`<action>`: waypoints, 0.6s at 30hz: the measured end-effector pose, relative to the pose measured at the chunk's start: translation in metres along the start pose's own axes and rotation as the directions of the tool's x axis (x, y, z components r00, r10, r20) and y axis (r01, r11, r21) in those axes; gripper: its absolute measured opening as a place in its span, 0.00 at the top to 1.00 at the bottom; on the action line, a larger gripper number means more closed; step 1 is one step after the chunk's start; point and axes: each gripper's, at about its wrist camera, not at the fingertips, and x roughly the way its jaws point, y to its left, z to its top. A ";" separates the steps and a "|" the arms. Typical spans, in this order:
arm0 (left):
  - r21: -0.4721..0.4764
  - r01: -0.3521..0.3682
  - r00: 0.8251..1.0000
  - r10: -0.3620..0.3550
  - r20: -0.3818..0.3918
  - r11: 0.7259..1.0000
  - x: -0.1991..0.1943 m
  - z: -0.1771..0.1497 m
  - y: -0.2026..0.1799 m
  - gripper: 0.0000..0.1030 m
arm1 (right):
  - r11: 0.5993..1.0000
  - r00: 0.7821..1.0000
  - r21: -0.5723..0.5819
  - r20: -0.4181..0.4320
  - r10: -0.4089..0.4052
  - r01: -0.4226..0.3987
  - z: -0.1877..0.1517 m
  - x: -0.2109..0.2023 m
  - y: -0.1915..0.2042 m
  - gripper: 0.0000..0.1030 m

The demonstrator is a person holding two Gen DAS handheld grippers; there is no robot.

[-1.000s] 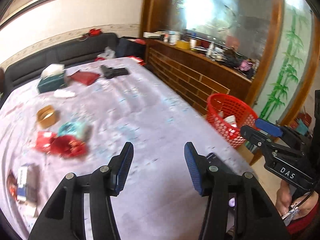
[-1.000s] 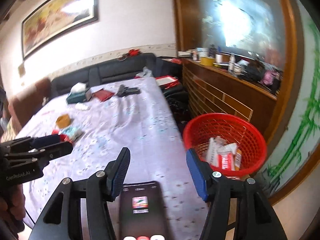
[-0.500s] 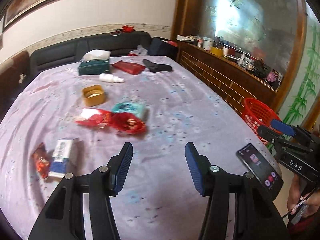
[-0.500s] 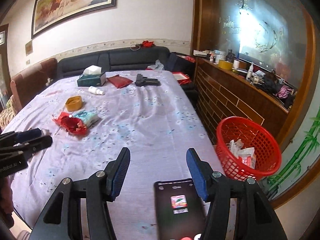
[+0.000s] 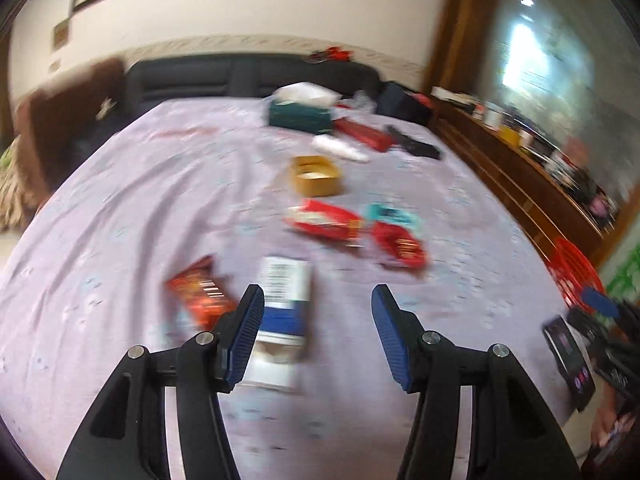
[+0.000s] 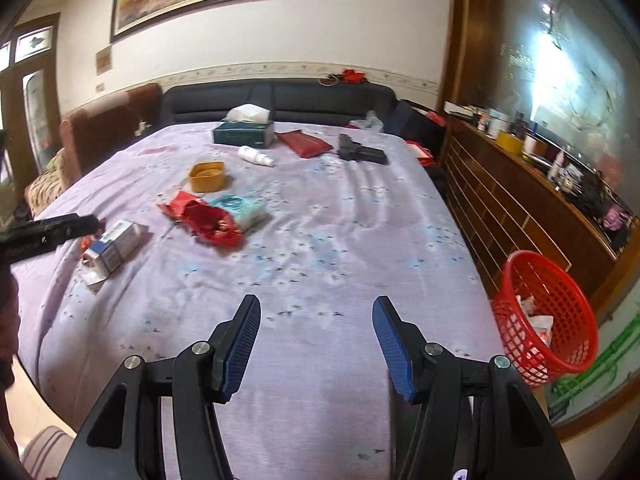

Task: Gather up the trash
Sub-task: 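Grasp the red-brown candy wrapper with the left tool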

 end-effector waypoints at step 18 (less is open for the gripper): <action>-0.181 -0.050 0.993 0.029 -0.118 0.982 0.054 0.017 0.075 0.62 | 0.998 0.998 0.034 -0.043 0.046 -0.044 0.000 0.015 0.002 0.39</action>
